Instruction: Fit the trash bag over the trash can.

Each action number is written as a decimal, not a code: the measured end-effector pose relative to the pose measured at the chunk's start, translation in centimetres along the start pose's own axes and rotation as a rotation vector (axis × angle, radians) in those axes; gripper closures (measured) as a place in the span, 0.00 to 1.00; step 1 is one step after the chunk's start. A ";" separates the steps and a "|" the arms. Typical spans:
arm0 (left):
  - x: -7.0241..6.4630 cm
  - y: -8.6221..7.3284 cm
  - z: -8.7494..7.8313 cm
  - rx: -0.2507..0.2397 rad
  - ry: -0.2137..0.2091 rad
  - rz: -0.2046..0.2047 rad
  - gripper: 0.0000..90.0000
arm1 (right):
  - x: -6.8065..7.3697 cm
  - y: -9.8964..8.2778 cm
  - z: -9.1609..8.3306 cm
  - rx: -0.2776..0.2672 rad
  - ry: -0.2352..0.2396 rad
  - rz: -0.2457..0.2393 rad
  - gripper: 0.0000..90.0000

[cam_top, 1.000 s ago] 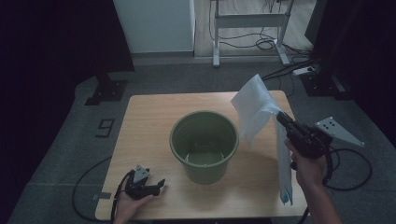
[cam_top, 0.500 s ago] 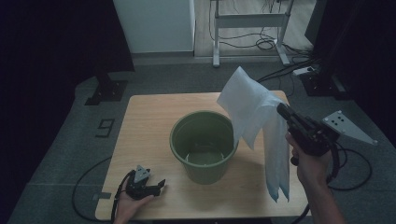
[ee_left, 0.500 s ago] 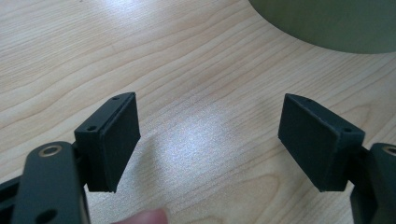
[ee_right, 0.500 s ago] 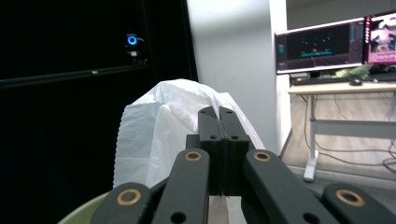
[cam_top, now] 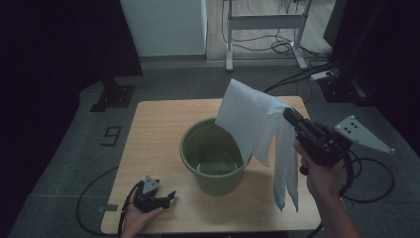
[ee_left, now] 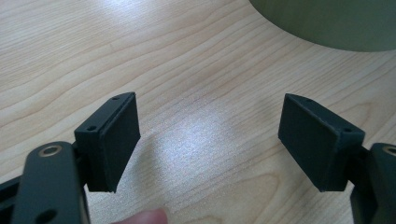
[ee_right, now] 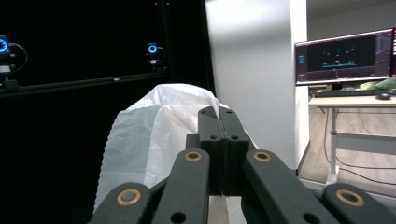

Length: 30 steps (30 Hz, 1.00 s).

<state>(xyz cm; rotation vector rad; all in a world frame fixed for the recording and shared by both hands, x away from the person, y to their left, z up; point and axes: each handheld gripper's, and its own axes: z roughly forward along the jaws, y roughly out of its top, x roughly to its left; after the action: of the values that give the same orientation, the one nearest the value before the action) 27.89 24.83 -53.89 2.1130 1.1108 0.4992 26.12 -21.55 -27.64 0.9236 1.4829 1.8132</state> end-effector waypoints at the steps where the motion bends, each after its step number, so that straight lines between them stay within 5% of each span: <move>1: 0.0 0.0 0.0 0.000 0.000 0.000 0.23 | 0.3 -0.1 0.3 0.001 0.007 0.001 0.99; 14: 0.1 0.0 0.0 -0.002 -0.001 -0.002 0.23 | 2.8 -0.8 2.7 0.046 0.047 -0.048 0.99; 30: 0.2 0.1 -0.4 -0.006 -0.006 -0.013 0.23 | 2.6 -4.8 5.2 0.134 0.018 -0.054 0.99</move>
<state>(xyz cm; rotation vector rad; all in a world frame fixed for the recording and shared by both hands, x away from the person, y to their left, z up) 27.86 25.14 -53.53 2.0990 1.1178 0.4887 29.10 -15.66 -31.36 0.9239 1.6420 1.7043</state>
